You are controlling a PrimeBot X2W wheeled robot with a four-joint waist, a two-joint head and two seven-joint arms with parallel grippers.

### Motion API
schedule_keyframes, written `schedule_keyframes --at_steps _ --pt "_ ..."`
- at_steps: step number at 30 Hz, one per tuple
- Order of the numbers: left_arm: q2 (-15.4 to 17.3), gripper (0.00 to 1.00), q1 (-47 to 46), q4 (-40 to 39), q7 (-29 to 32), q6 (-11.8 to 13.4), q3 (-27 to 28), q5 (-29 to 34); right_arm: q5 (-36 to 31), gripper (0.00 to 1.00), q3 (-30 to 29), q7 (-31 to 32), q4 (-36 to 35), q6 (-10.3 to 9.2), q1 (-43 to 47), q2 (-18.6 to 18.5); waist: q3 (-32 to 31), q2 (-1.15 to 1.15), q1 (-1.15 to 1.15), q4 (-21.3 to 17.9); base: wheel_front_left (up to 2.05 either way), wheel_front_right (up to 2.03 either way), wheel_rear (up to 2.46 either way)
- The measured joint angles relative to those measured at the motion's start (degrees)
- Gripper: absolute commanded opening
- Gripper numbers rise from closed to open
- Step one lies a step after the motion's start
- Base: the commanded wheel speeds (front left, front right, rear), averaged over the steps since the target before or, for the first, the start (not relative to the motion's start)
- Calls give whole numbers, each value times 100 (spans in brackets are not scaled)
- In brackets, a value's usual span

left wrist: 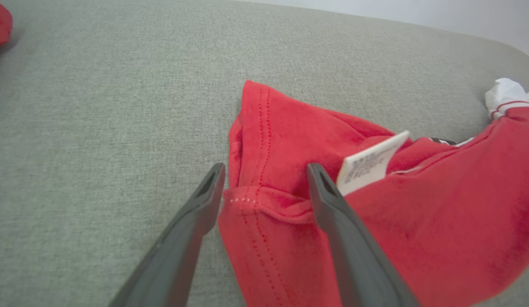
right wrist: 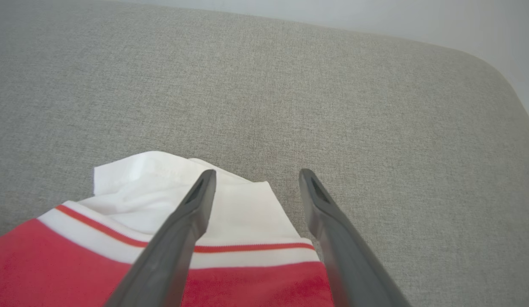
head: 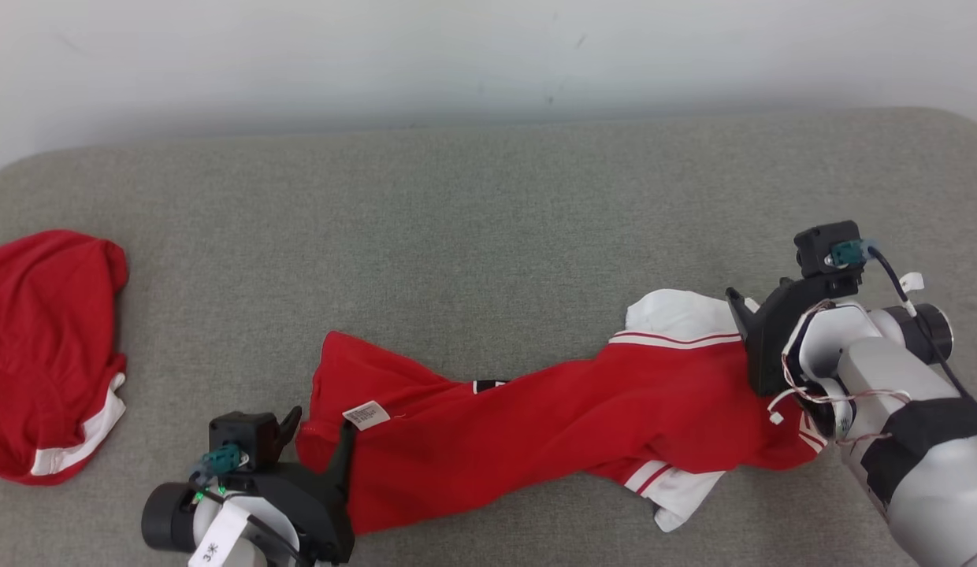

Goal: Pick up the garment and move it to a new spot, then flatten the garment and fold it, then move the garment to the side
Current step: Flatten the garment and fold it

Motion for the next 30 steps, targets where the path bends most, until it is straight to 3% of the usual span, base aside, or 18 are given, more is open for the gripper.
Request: schedule_keyframes --at_steps 5,6,7,8,9,10,15,25,30 --pt "12 100 -113 -116 174 0 -29 8 -1 100 83 349 434 8 -229 101 130 0 1 66 0 0 0" --pt "12 95 -112 -124 216 1 -35 8 -1 100 93 411 522 22 -261 123 156 0 0 77 0 0 0" --pt "16 56 -113 -131 272 0 -60 9 -1 100 103 466 588 34 -282 143 184 0 0 87 0 0 0" --pt "18 40 -113 -137 291 0 -75 9 0 66 104 519 655 42 -296 171 210 0 0 96 0 0 0" --pt "20 8 -115 -144 359 0 -89 9 -1 2 136 563 726 58 -314 197 238 0 0 105 0 0 0" --pt "26 0 -118 -153 391 1 -103 10 -1 0 152 586 773 103 -342 219 265 0 1 114 0 0 0" --pt "94 0 -230 -308 424 64 -98 86 -3 0 168 509 962 229 -532 297 316 0 1 147 0 0 0" --pt "227 0 -224 -926 -21 197 170 277 -55 0 -38 -775 928 403 -765 287 146 0 0 112 0 0 0" --pt "164 0 -125 -1033 -75 166 244 27 8 0 -69 -961 1049 591 -733 421 58 0 -1 83 0 0 0"
